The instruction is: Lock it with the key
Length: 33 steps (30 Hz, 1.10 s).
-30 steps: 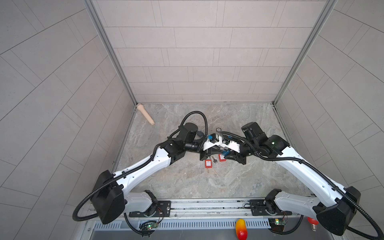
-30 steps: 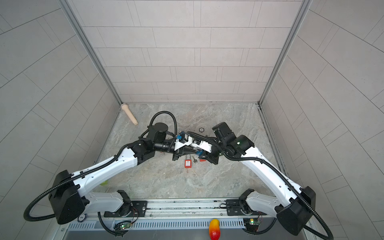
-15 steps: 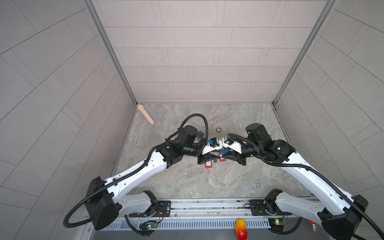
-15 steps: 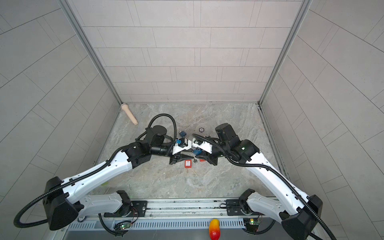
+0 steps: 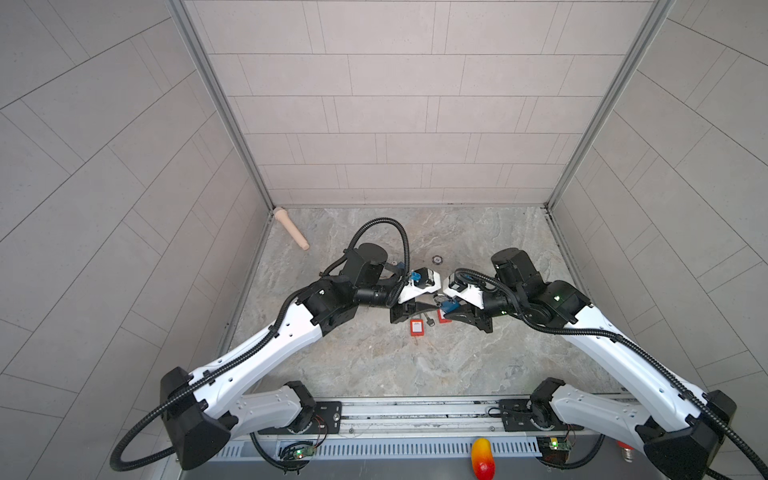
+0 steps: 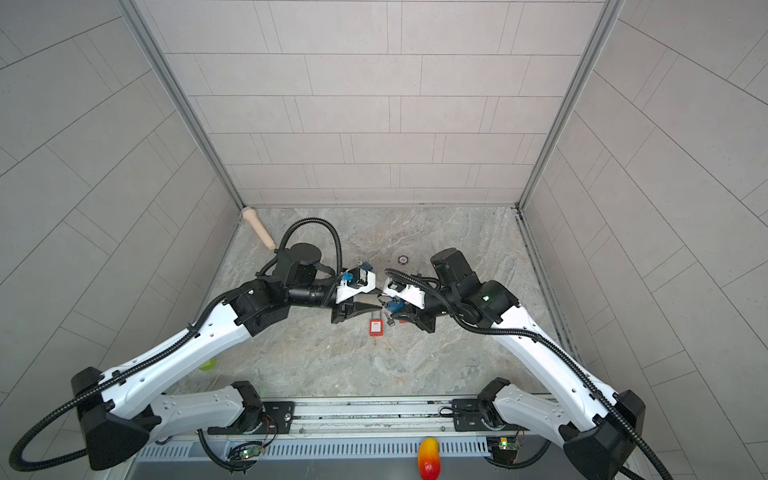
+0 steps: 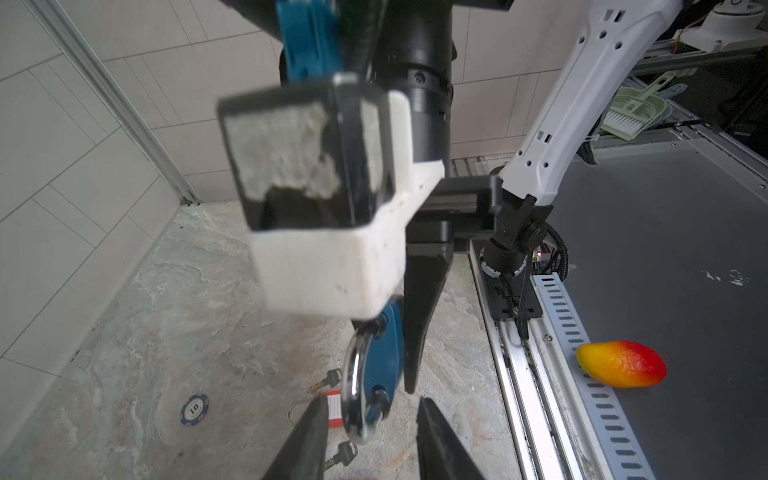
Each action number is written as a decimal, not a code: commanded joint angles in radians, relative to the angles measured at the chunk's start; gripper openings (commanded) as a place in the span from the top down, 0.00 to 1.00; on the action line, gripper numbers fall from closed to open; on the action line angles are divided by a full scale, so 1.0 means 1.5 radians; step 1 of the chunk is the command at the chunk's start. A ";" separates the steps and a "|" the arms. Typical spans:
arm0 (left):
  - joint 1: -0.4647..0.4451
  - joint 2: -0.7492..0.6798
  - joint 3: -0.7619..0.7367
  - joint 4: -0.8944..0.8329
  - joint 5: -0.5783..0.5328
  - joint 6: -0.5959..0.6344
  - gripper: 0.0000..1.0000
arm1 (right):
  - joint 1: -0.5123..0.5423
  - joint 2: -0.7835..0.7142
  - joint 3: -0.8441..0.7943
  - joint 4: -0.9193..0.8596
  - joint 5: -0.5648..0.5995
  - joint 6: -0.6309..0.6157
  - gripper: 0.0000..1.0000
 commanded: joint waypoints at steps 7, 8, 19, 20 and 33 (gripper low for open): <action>0.004 0.035 0.071 -0.088 0.022 0.050 0.75 | 0.006 -0.004 0.015 0.001 -0.022 -0.003 1.00; 0.004 0.036 0.073 -0.092 0.022 0.053 0.78 | 0.008 -0.004 0.016 0.000 -0.022 -0.004 1.00; 0.003 0.055 0.081 -0.086 0.065 0.049 0.99 | 0.007 0.007 0.033 -0.015 -0.023 -0.012 1.00; 0.004 0.056 0.080 -0.081 0.069 0.046 1.00 | 0.007 0.006 0.035 -0.014 -0.023 -0.011 1.00; 0.037 0.021 0.033 0.062 0.067 -0.077 1.00 | 0.006 -0.057 0.003 -0.042 0.089 -0.005 0.62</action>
